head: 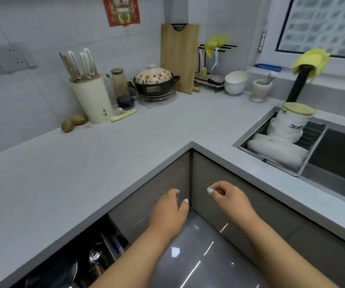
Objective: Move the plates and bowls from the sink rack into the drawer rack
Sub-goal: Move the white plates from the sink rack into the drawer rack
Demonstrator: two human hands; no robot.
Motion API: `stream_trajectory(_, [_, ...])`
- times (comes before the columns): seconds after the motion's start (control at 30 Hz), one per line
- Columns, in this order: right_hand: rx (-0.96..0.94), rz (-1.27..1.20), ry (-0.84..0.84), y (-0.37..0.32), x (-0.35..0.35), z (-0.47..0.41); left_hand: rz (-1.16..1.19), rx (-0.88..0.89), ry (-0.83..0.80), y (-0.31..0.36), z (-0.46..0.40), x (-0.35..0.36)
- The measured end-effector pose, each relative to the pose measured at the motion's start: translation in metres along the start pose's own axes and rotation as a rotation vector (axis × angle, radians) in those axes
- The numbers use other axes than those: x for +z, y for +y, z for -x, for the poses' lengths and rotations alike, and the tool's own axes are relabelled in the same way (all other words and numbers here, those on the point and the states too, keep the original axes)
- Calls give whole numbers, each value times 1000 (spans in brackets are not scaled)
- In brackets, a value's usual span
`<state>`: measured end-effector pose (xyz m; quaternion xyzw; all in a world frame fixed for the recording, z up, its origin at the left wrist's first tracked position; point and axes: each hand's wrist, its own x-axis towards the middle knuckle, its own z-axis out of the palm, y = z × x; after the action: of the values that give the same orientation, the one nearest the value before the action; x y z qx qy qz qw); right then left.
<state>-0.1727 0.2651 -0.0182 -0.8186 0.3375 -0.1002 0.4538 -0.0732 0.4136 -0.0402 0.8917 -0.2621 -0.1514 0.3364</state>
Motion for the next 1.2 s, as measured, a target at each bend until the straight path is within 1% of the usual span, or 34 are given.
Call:
stream_trajectory(0.2, [96, -14, 144, 41, -70, -26, -58, 119, -95, 64, -44, 51])
stream_trajectory(0.57, [228, -22, 326, 85, -136, -62, -75, 298, -237, 123, -108, 116])
stream_trajectory(0.7, [250, -16, 445, 95, -161, -96, -121, 420, -289, 143, -142, 138])
stream_trajectory(0.87, [253, 84, 528, 114, -189, -163, -169, 459, -338, 168, -193, 167])
stream_trajectory(0.93, [270, 150, 529, 125, -195, -188, -184, 503, -324, 177, -211, 178])
stream_trajectory(1.03, [291, 255, 454, 138, -200, -218, -262, 567, -310, 187, -236, 195])
stream_trajectory(1.2, [346, 269, 328, 146, -205, -239, -378, 576, -358, 198, -261, 216])
